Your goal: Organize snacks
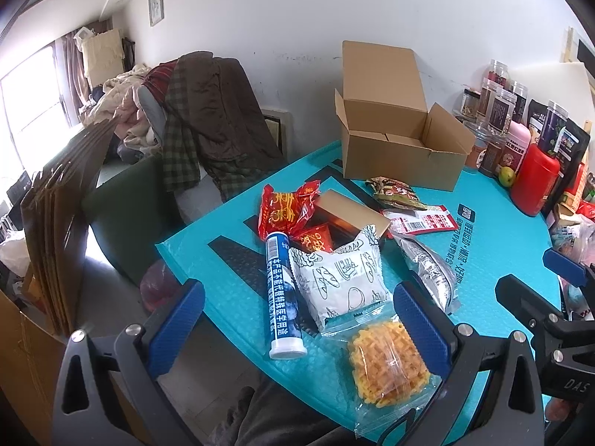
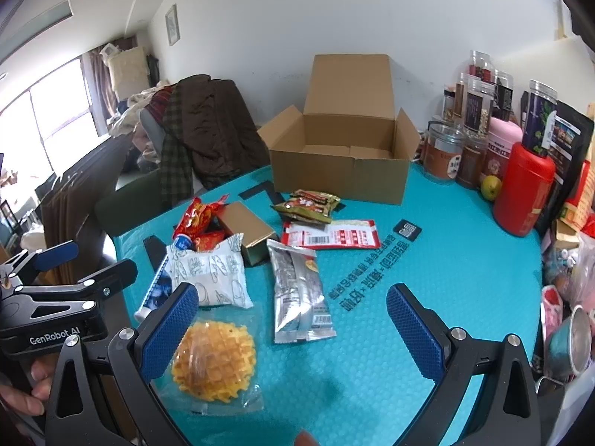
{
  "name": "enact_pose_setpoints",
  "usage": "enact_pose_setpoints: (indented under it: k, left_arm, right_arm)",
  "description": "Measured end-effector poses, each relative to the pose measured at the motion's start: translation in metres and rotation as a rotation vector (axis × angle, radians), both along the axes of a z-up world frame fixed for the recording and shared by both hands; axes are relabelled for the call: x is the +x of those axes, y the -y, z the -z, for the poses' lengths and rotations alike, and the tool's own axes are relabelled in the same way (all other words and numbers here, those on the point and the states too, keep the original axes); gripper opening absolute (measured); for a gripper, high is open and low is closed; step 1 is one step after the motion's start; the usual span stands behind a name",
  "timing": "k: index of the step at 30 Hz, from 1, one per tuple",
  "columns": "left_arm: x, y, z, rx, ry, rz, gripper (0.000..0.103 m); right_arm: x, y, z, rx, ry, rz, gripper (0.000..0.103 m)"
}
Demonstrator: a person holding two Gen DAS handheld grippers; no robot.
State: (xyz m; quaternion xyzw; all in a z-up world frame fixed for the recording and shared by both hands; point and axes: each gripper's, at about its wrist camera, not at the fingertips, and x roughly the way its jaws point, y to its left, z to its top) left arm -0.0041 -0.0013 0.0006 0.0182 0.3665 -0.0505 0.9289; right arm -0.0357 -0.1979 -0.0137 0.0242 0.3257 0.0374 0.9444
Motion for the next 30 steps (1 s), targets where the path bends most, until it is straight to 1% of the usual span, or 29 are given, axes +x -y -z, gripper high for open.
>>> enact_pose_setpoints:
  k: [16, 30]
  left_arm:
    - [-0.002, -0.009, 0.001, -0.03, -0.005, 0.008, 0.103]
    - [-0.002, -0.011, 0.002, -0.03, -0.009, 0.005, 0.103]
  right_arm:
    - [-0.004, -0.008, 0.002, -0.017, -0.003, -0.002, 0.103]
    - [-0.005, -0.011, 0.003, -0.018, -0.006, -0.005, 0.103]
